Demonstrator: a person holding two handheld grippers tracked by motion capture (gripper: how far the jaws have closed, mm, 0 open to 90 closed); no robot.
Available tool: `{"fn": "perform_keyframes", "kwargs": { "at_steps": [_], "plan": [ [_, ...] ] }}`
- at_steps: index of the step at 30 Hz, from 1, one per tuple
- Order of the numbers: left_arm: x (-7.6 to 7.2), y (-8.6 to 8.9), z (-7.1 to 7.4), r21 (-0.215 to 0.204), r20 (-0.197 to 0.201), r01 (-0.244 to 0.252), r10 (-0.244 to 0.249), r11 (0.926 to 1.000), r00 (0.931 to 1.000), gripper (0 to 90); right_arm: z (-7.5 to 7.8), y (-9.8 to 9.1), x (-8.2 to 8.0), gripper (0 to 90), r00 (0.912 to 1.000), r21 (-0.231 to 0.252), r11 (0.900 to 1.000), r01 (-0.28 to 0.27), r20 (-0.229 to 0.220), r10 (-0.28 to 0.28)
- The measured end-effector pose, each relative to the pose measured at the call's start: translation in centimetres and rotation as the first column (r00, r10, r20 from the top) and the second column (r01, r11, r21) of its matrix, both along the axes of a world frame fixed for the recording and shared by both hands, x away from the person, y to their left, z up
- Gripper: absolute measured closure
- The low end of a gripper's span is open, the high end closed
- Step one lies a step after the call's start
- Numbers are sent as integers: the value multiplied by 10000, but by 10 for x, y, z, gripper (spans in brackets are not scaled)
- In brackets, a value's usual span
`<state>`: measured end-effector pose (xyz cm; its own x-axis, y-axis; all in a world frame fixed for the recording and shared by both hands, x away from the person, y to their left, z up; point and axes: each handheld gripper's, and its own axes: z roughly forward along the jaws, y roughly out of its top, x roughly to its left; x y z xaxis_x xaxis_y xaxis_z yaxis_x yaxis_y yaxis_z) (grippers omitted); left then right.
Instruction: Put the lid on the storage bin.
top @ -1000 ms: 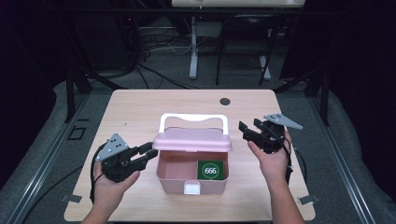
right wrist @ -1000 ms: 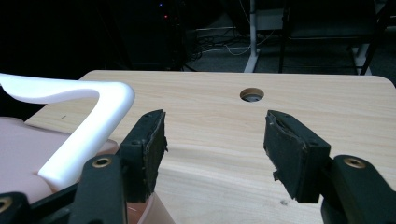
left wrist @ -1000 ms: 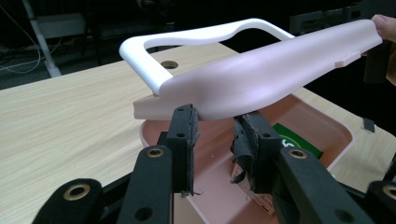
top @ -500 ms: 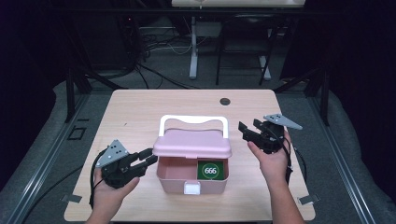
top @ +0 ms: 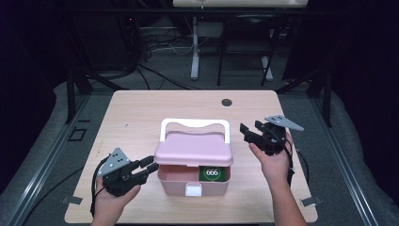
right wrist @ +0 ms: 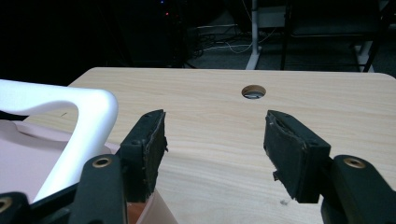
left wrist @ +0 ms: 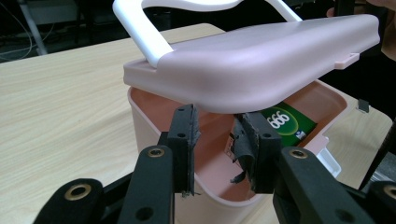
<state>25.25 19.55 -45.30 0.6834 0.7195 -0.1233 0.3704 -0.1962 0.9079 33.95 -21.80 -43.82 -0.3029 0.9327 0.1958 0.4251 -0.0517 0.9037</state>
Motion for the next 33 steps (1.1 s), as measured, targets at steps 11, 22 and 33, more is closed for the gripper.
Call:
{"fn": "perform_keyframes", "kwargs": {
  "at_steps": [11, 22, 33],
  "plan": [
    [-4, 3, -13, -108, -224, 45, -47, 9999, 9997, 683, -2, 1, 0, 386, 10000, -46, 10000, -31, -45, 30],
    [-7, 5, -23, -37, -470, 74, -75, 10000, 9989, 684, -1, 1, 0, 386, 10000, -48, 10000, -38, -57, 38],
    [-11, 6, -29, 148, -598, 22, -13, 9999, 9982, 684, -2, 1, 0, 386, 10000, -48, 10000, -24, -36, 24]
  ]
}}
